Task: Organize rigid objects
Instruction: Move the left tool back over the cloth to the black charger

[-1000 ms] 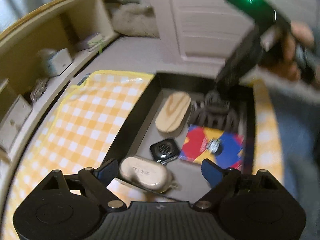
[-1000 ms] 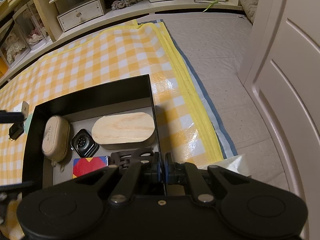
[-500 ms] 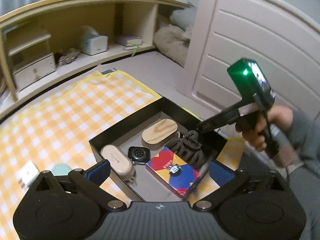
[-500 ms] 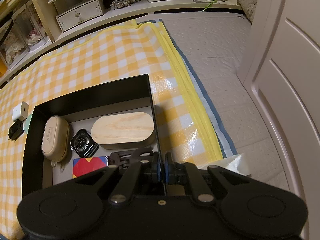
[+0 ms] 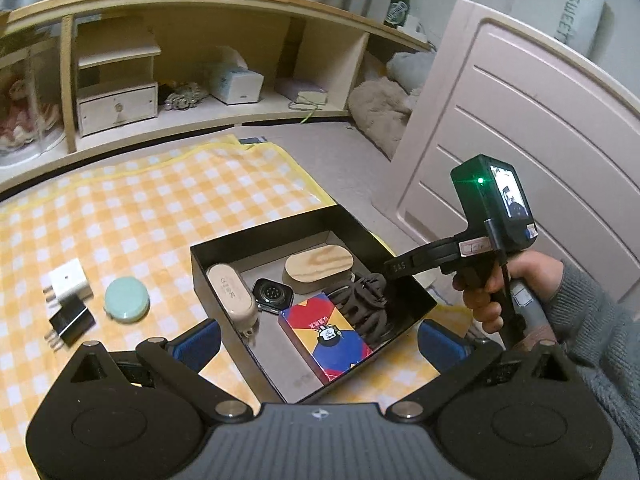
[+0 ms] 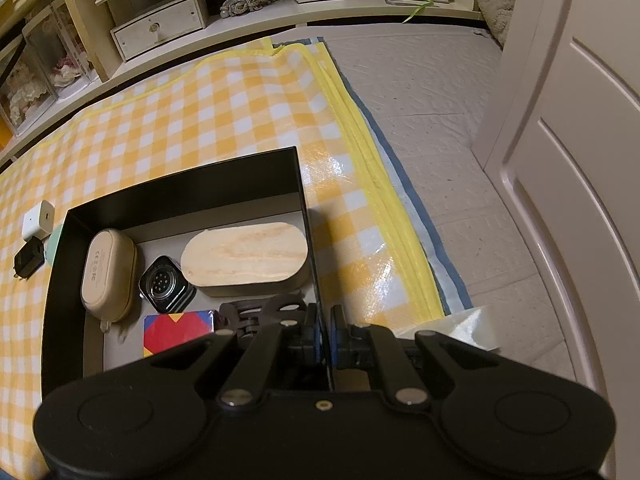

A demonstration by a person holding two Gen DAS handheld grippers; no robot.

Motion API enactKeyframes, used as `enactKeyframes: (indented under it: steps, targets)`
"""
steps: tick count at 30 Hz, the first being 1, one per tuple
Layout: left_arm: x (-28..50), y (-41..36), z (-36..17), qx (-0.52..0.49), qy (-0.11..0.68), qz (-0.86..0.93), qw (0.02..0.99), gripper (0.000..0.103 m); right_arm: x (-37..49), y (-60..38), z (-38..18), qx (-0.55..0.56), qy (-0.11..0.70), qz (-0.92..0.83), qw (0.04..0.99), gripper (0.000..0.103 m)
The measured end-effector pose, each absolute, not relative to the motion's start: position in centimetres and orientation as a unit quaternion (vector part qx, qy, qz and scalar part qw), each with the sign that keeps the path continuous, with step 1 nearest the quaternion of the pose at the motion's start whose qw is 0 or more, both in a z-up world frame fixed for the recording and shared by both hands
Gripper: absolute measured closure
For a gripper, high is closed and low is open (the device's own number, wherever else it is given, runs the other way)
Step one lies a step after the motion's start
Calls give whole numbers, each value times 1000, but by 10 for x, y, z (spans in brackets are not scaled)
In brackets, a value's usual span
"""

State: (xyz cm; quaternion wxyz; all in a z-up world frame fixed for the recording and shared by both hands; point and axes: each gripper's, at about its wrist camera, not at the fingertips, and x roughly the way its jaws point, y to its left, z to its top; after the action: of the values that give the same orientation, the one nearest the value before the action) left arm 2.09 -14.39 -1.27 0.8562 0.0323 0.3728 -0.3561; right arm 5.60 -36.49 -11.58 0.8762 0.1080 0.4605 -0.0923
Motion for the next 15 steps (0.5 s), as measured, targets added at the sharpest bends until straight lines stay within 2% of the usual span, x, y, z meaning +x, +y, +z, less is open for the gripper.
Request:
enactKeyframes:
  steps: [15]
  targets:
    - [33,-118,-31,5,370,-326,870,0,56,-363,-113,102,464,-97,875,96]
